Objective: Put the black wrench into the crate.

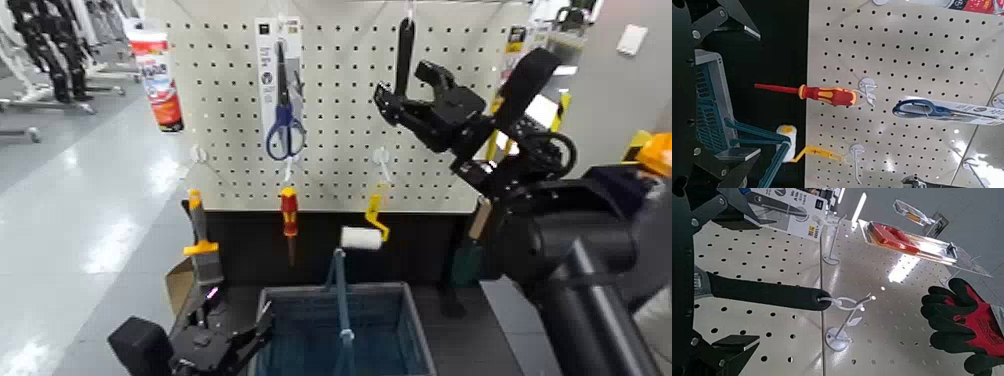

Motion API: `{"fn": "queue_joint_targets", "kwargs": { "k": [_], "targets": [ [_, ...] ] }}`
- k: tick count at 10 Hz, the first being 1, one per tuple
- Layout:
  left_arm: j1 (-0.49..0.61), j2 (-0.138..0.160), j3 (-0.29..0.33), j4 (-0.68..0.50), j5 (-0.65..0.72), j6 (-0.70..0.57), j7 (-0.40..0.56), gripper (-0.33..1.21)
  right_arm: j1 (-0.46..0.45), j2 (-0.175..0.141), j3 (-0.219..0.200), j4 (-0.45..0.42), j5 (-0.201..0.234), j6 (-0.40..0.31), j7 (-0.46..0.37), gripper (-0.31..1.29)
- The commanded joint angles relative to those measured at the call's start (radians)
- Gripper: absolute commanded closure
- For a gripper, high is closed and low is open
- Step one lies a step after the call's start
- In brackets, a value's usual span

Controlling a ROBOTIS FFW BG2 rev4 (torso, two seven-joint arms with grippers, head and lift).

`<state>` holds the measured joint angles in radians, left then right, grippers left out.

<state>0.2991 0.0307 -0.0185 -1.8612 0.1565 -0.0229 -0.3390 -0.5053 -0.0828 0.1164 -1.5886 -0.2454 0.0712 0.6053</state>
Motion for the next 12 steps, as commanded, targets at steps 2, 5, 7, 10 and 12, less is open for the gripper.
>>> {"fn": "queue_joint_targets", "kwargs": {
  "k": [2,5,7,10,12],
  "targets": [
    [-0.002,0.000,-0.001,0.000,0.000,0.001,0.000,0.26,-0.004,0.001,0.009,-0.010,0.009,0.007,-0.019,1.02],
    [-0.005,0.000,-0.003,0.002,-0.002,0.003,0.000,0.26,-0.009,0.001,0.012,-0.016,0.025,0.013,-0.024,1.16],
    [-0.005,-0.002,-0.003,0.003,-0.002,0.004,0.000,0.26,-0.010,0.001,0.011,-0.017,0.031,0.012,-0.029,1.16],
    [-0.005,-0.002,-0.001,0.003,-0.002,0.004,0.000,0.26,-0.015,0.001,0.011,-0.021,0.038,0.009,-0.029,1.16],
    [-0.005,-0.002,-0.001,0.005,-0.003,0.004,0.000,0.26,-0.016,0.000,0.002,-0.034,0.049,-0.001,-0.032,1.16]
  ]
}}
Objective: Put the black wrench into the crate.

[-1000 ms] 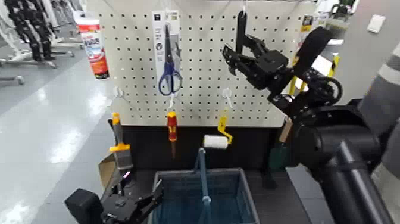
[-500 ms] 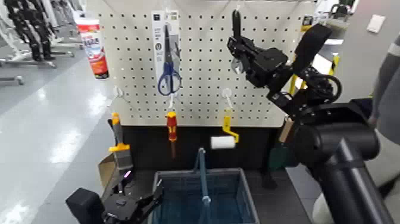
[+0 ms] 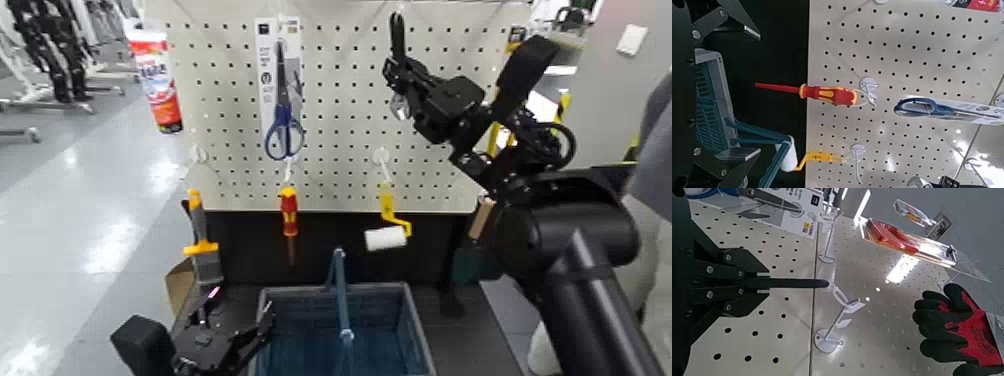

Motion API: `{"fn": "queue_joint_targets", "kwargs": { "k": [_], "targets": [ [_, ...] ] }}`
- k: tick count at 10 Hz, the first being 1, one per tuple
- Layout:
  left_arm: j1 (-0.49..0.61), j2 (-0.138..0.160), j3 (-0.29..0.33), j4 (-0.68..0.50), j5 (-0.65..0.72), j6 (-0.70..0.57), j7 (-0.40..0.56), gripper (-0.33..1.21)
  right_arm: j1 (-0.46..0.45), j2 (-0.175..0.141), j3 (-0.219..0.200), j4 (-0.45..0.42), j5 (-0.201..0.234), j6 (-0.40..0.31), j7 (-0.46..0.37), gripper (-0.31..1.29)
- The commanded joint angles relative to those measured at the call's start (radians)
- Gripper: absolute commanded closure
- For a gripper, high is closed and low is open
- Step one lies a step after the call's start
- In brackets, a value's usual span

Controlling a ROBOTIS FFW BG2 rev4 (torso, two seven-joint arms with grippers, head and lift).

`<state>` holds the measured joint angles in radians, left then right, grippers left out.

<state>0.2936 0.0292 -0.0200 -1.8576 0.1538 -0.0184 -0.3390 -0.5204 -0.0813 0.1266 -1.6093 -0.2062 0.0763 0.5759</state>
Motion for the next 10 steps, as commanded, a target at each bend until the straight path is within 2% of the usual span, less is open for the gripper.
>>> {"fn": "queue_joint_targets", "kwargs": {
  "k": [1,2,3,5,8,10],
  "targets": [
    [0.001,0.000,0.000,0.002,0.000,0.001,0.000,0.26,0.002,-0.005,-0.019,-0.049,0.024,0.003,-0.004,1.16],
    [0.001,0.000,0.000,0.000,0.000,0.003,0.000,0.26,0.010,-0.006,-0.032,-0.103,0.051,0.022,-0.013,1.16],
    [0.001,0.000,0.000,0.000,0.000,0.006,0.000,0.26,0.019,-0.006,-0.039,-0.146,0.060,0.030,-0.016,1.16],
    [0.001,0.001,-0.002,0.000,0.000,0.012,0.000,0.26,0.039,-0.008,-0.041,-0.205,0.048,0.043,-0.016,1.16],
    [-0.002,0.000,-0.008,0.000,-0.003,0.021,0.006,0.26,0.092,0.000,-0.036,-0.278,-0.013,0.077,-0.018,1.16],
    [-0.007,0.001,-0.005,-0.002,-0.008,0.021,0.008,0.26,0.172,0.015,-0.019,-0.304,-0.105,0.109,-0.027,1.16]
  ]
}}
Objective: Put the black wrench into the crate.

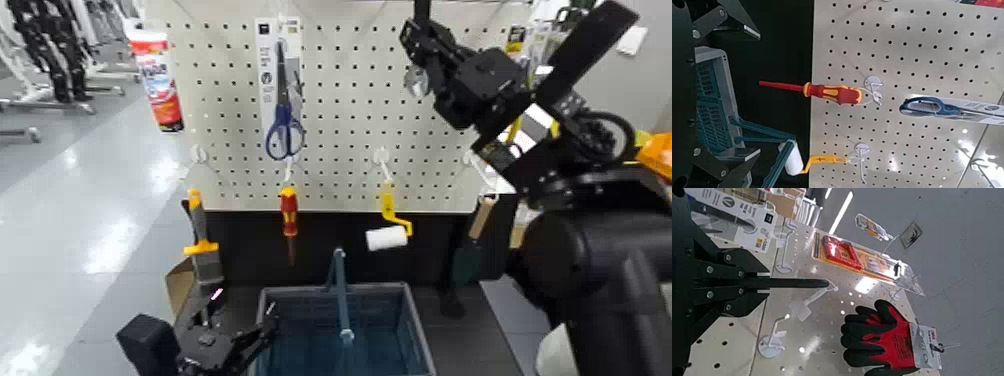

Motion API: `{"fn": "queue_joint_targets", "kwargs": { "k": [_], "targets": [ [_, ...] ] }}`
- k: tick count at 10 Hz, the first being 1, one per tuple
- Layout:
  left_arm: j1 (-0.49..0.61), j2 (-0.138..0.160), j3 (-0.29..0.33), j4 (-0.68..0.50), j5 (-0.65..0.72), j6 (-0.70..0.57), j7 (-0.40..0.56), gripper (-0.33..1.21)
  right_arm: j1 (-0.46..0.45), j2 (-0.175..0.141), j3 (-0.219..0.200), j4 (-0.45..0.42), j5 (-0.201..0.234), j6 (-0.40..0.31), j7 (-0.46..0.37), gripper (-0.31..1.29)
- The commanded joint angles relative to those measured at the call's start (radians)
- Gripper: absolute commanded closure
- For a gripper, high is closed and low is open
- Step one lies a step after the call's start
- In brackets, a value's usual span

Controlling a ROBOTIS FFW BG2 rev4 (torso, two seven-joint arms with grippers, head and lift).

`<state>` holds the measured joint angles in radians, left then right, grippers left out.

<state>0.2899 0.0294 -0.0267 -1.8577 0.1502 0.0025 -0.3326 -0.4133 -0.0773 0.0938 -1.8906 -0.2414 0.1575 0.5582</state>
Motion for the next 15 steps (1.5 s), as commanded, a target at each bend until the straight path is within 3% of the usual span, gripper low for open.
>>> {"fn": "queue_joint_targets", "kwargs": {
  "k": [1,3,6,8,15],
  "targets": [
    [-0.005,0.001,0.002,-0.002,-0.004,0.004,0.001,0.26,0.110,0.011,0.017,-0.028,-0.101,0.060,-0.011,1.16],
    [-0.003,0.003,0.002,-0.003,-0.004,0.004,0.003,0.25,0.173,0.007,0.030,-0.005,-0.156,0.119,-0.014,1.16],
    [-0.005,0.009,-0.001,-0.005,-0.004,0.004,0.007,0.24,0.197,0.007,0.015,0.073,-0.162,0.171,0.019,1.16],
    [-0.005,0.007,0.002,-0.005,-0.004,0.004,0.007,0.24,0.222,0.010,0.000,0.087,-0.138,0.214,0.016,1.16],
    [-0.005,0.007,0.008,-0.005,-0.006,-0.001,0.009,0.24,0.370,-0.007,-0.017,0.057,-0.148,0.330,0.025,1.16]
  ]
}}
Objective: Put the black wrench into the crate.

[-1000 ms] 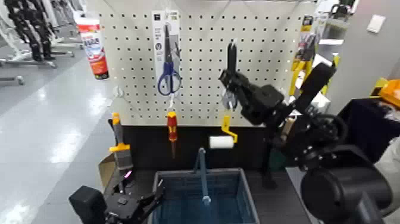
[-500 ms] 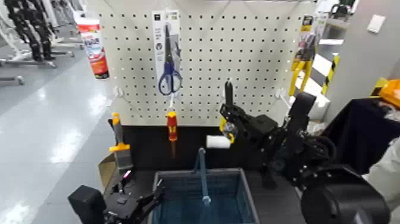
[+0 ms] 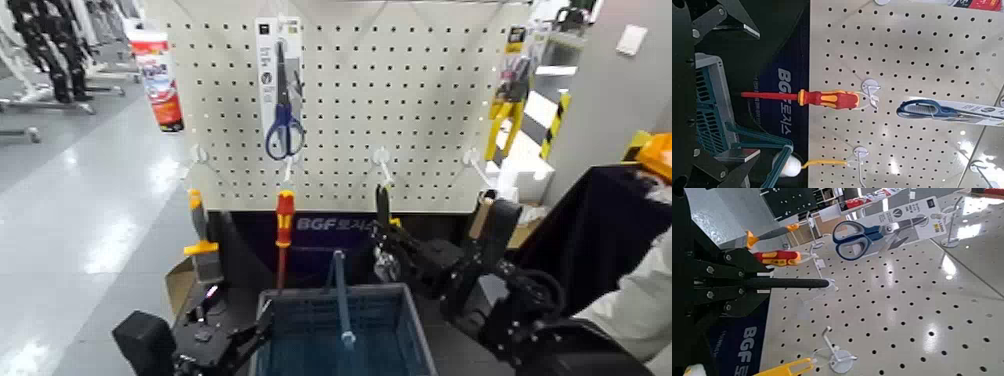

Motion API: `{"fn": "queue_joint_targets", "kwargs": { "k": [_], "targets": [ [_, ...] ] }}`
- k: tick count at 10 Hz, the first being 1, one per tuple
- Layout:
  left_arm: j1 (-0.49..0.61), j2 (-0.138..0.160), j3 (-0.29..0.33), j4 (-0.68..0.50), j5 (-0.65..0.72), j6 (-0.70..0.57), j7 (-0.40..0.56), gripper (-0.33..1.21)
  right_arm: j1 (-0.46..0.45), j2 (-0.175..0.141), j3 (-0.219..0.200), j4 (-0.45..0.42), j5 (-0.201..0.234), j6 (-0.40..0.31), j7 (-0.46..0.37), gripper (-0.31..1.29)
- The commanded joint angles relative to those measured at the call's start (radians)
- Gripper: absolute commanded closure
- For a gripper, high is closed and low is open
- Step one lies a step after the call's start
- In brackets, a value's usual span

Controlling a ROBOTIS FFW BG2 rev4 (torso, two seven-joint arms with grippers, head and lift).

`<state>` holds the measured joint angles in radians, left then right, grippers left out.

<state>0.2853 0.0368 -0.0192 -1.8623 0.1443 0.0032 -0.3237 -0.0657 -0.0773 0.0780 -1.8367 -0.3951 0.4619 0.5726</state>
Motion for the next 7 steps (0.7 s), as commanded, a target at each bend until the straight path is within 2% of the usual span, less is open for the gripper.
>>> {"fn": "queue_joint_targets", "kwargs": {
  "k": [1,3,7],
  "targets": [
    [-0.002,0.000,0.001,0.000,0.000,-0.002,0.000,0.24,0.037,-0.007,-0.004,0.010,0.024,0.043,0.024,1.16],
    [0.000,0.000,0.001,0.000,0.000,-0.003,0.002,0.24,0.050,-0.004,-0.010,0.013,0.042,0.034,0.027,1.16],
    [0.000,0.000,0.001,-0.001,0.000,-0.003,0.002,0.24,0.064,-0.012,-0.020,0.013,0.090,0.067,0.039,1.16]
  ]
}}
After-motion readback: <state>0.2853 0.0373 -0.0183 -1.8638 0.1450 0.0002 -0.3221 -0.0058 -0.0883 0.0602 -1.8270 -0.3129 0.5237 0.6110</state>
